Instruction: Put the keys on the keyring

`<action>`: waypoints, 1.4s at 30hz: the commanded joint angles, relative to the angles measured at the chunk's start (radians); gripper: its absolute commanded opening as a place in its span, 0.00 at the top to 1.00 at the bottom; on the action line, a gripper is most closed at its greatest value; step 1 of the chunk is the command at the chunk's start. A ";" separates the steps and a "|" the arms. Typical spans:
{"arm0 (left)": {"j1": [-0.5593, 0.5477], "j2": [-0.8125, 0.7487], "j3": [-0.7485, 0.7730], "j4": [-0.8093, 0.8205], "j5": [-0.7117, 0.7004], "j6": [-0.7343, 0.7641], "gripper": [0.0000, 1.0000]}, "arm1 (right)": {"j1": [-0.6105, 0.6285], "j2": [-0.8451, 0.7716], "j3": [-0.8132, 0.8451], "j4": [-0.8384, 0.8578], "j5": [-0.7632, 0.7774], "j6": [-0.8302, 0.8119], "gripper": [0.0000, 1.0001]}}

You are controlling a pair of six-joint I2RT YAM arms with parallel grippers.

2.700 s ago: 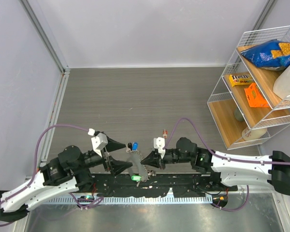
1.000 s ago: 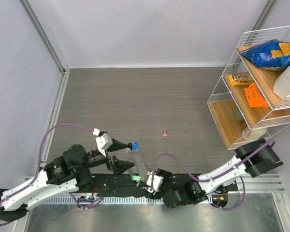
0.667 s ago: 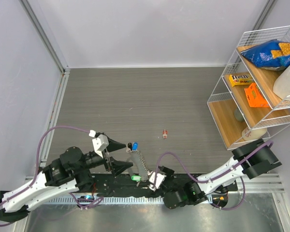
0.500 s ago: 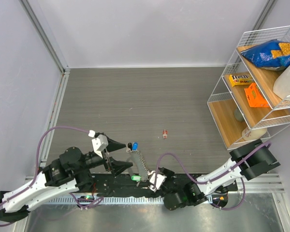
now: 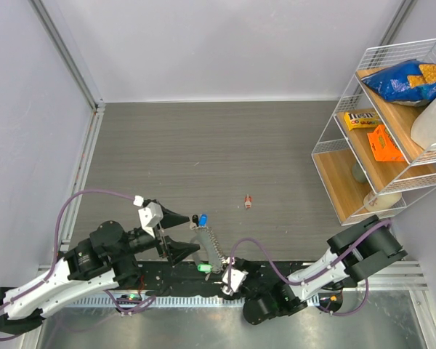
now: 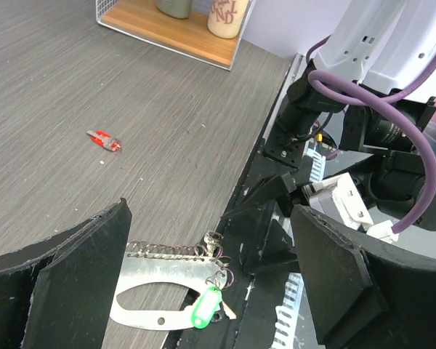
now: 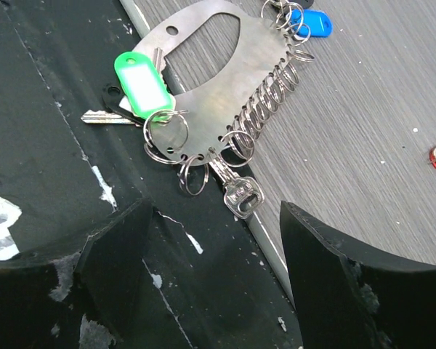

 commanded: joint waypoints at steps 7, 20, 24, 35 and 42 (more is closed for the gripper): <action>0.000 0.030 0.011 0.055 -0.003 0.006 0.00 | 0.000 0.081 -0.005 0.246 0.033 -0.043 0.23; -0.001 0.044 0.012 0.051 -0.013 0.009 0.00 | -0.021 0.018 -0.030 0.123 0.113 0.032 0.24; -0.001 0.045 0.012 0.052 -0.016 0.012 0.00 | -0.029 0.046 -0.028 0.143 0.114 0.026 0.24; -0.001 0.053 0.014 0.052 -0.012 0.011 0.01 | -0.063 0.122 -0.022 0.308 0.051 -0.029 0.24; 0.000 0.058 0.014 0.052 -0.015 0.012 0.00 | -0.089 0.142 -0.031 0.344 0.024 -0.037 0.31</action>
